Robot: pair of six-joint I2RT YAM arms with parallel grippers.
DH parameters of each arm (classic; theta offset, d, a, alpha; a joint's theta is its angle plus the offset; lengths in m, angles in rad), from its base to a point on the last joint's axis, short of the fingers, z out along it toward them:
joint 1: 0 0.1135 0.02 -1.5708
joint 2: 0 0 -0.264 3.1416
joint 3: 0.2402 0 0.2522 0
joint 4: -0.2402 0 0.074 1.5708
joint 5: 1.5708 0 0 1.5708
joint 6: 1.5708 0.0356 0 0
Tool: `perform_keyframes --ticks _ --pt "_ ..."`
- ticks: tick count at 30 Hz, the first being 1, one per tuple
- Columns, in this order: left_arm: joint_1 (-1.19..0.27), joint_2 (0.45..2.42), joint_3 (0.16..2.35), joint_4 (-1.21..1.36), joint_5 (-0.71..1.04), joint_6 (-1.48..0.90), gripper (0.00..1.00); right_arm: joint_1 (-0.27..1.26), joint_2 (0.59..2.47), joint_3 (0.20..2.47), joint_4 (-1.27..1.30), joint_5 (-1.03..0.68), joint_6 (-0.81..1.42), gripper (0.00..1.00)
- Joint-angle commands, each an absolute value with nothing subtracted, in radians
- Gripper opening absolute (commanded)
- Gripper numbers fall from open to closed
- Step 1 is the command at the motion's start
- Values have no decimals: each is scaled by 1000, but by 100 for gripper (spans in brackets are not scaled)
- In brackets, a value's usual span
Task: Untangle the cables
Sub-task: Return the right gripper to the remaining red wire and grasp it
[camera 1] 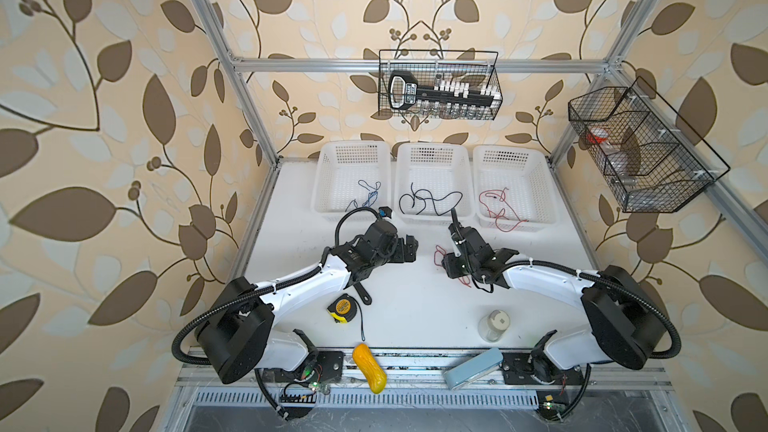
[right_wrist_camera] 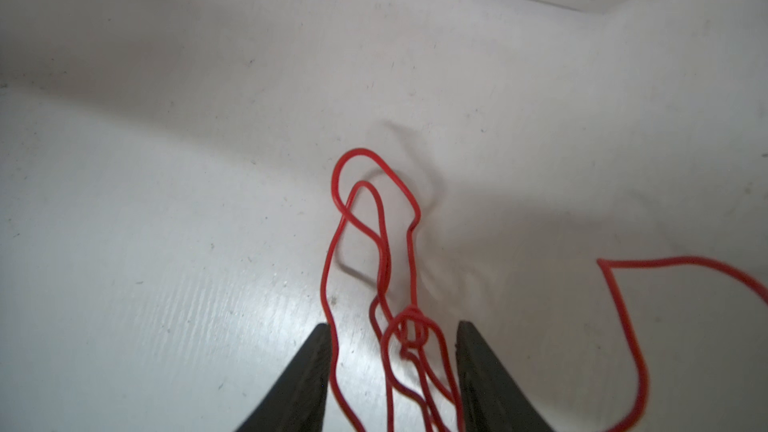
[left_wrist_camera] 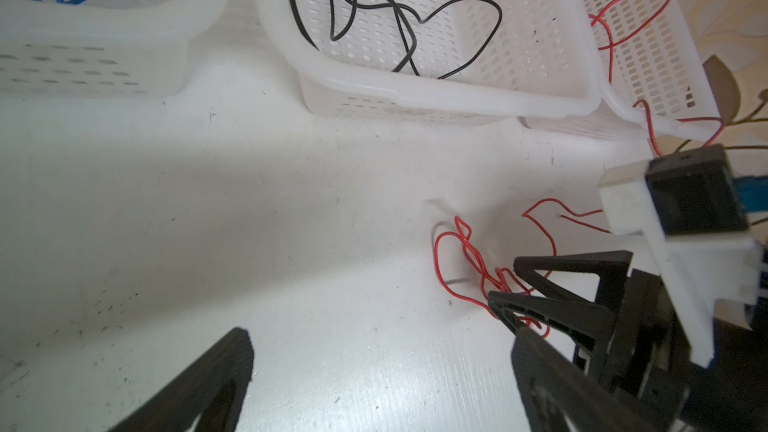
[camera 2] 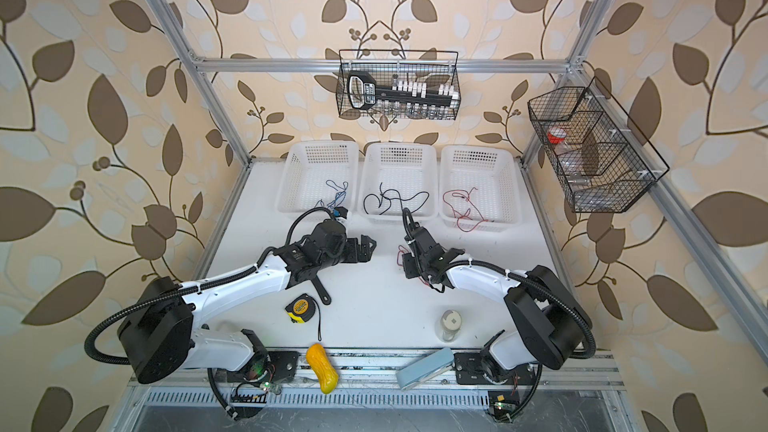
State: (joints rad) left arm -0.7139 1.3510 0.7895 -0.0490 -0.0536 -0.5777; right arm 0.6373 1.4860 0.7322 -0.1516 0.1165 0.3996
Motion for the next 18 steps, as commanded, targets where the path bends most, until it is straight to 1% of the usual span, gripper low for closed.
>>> perform_keyframes --ticks 1,6,10,13,18 --pt "-720 1347 834 -58 -64 -554 99 643 1521 790 -114 144 383 49" --pt "-720 1344 833 -65 -67 -551 99 646 1587 843 -117 139 356 48" --pt "-720 1340 827 -63 -69 -555 99 646 1631 870 -127 142 351 39" --pt "-720 1338 821 -60 -72 -555 99 646 1648 874 -128 167 356 30" --pt "-720 1336 815 -58 -73 -555 99 647 1655 873 -119 181 364 6"
